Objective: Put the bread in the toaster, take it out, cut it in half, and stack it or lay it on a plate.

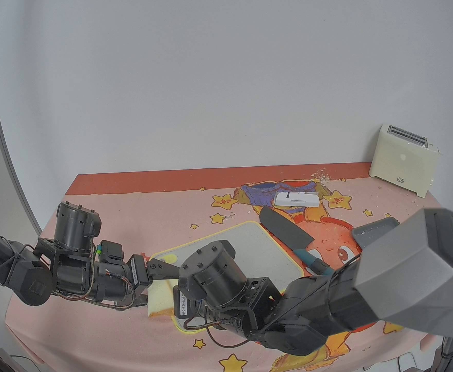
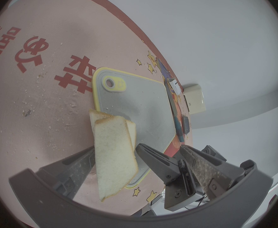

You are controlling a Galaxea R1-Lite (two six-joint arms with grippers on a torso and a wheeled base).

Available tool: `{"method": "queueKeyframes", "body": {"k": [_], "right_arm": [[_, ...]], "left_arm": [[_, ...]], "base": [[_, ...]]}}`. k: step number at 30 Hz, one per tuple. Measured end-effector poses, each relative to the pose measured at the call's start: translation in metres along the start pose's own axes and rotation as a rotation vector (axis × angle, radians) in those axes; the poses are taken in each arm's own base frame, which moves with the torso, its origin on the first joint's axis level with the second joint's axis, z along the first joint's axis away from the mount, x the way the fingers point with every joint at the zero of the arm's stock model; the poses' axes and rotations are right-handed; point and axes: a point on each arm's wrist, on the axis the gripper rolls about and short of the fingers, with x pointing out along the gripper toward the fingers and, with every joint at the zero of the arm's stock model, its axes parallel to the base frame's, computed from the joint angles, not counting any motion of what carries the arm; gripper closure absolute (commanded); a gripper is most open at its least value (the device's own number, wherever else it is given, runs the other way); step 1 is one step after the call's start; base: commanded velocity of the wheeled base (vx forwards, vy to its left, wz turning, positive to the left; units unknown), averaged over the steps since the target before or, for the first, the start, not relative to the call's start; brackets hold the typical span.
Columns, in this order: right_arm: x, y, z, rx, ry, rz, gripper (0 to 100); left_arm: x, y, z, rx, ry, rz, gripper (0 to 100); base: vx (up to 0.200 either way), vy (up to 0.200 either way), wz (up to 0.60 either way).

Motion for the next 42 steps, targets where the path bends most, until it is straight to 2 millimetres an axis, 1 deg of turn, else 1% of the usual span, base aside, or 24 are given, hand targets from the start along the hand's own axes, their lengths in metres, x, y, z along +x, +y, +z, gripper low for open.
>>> {"method": "queueKeyframes", "body": {"k": [7,12,18,23,24,28,32,33,36,38,42], "right_arm": [[0.0,0.009,0.005,0.006,-0.019,0.028,100],[0.0,0.011,0.007,0.008,-0.023,0.03,100],[-0.005,0.005,0.008,0.011,-0.022,0.011,100],[-0.017,-0.007,0.007,0.008,-0.005,-0.014,100],[-0.02,-0.01,0.006,0.006,0.0,-0.019,100],[-0.034,-0.023,0.006,0.001,0.017,-0.038,100],[-0.055,-0.04,0.008,-0.006,0.044,-0.036,100],[-0.058,-0.042,0.008,-0.009,0.051,-0.033,100],[-0.08,-0.055,0.01,-0.021,0.079,0.006,100],[-0.091,-0.061,0.013,-0.025,0.082,0.021,100],[-0.113,-0.077,0.024,-0.002,0.049,0.03,100]], "left_arm": [[0.0,0.0,0.0,0.0,0.002,0.0,0],[0.0,0.0,0.0,-0.001,0.002,0.0,0],[0.0,0.0,0.0,0.0,0.001,0.0,0],[0.0,0.0,0.001,-0.002,-0.004,0.003,0],[0.0,0.0,0.001,-0.002,-0.003,0.004,100],[0.0,0.002,0.0,-0.01,-0.003,0.016,100],[0.002,0.004,-0.001,-0.022,0.016,0.025,100],[0.002,0.003,0.0,-0.019,0.013,0.022,100],[0.003,0.003,0.001,-0.016,0.007,0.018,100],[0.003,0.003,0.001,-0.015,0.007,0.017,100],[0.003,0.002,0.001,-0.012,0.005,0.015,100]], "base": [[0.0,0.0,0.0],[0.0,0.0,0.0],[0.0,0.0,0.0],[0.0,0.0,0.0],[0.0,0.0,0.0],[0.0,0.0,0.0],[0.0,0.0,0.0],[0.0,0.0,0.0],[0.0,0.0,0.0],[0.0,0.0,0.0],[0.0,0.0,0.0]]}}
